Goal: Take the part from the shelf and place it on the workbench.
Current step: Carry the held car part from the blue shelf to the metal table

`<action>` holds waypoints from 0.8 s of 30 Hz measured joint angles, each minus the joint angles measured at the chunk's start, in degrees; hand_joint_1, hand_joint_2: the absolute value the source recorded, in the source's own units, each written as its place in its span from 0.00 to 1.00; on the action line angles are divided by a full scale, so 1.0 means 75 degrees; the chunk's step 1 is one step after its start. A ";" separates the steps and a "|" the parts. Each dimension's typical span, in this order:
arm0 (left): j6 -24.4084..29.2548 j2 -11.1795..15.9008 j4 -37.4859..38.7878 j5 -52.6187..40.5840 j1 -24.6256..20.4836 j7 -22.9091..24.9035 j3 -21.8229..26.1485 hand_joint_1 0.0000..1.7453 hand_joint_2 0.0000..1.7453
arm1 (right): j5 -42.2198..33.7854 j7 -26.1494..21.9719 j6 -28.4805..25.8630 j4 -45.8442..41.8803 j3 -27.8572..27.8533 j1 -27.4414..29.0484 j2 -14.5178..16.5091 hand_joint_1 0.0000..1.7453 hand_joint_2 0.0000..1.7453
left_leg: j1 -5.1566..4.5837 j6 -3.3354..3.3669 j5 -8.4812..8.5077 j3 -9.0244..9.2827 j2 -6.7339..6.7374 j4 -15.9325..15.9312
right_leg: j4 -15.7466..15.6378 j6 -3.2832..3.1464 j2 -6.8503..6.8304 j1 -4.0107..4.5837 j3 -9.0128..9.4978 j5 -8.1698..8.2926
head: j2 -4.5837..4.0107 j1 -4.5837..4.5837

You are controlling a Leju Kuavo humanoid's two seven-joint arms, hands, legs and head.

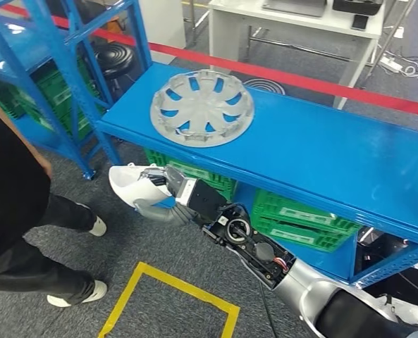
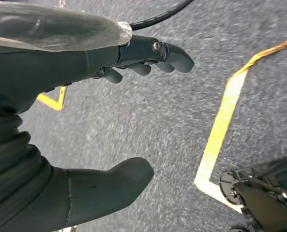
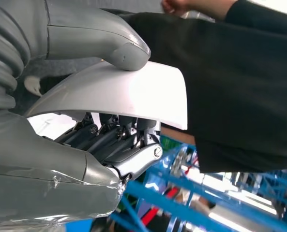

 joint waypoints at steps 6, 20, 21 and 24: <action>-0.0015 -0.0089 0.0000 0.0197 0.0061 0.0279 0.0079 0.00 1.00 | -0.0141 0.0087 0.0146 0.0023 0.0014 -0.0092 0.0019 0.84 1.00 | 0.0038 0.0254 0.0013 0.0035 -0.0493 -0.0115 | 0.0857 0.0221 0.0437 -0.0051 -0.0269 -0.0606 | 0.0000 0.0092; 0.0077 -0.0236 0.0005 0.0431 0.0113 0.0238 0.0324 0.00 1.00 | -0.0298 -0.0150 0.0444 0.0516 0.0148 -0.0452 0.0249 0.84 1.00 | 0.0046 0.0024 -0.0146 -0.0212 -0.1332 0.0259 | -0.0070 -0.0075 0.1028 -0.0088 -0.0061 0.0141 | 0.0000 0.0183; 0.0077 -0.0236 0.0007 0.0433 0.0103 0.0220 0.0326 0.00 1.00 | -0.0301 -0.0155 0.0443 0.0537 0.0149 -0.0482 0.0270 0.84 1.00 | 0.0044 -0.0009 -0.0344 -0.0402 -0.1071 0.0642 | -0.0105 -0.0103 0.0927 -0.0099 -0.0031 0.0152 | 0.0000 0.0125; 0.0077 -0.0248 0.0006 0.0436 0.0060 0.0197 0.0340 0.00 1.00 | -0.0305 -0.0154 0.0440 0.0630 0.0154 -0.0522 0.0283 0.84 1.00 | 0.0083 -0.0130 -0.0918 -0.1195 -0.0665 0.2111 | -0.0114 -0.0122 0.0607 -0.0076 -0.0013 0.0123 | 0.0000 0.0020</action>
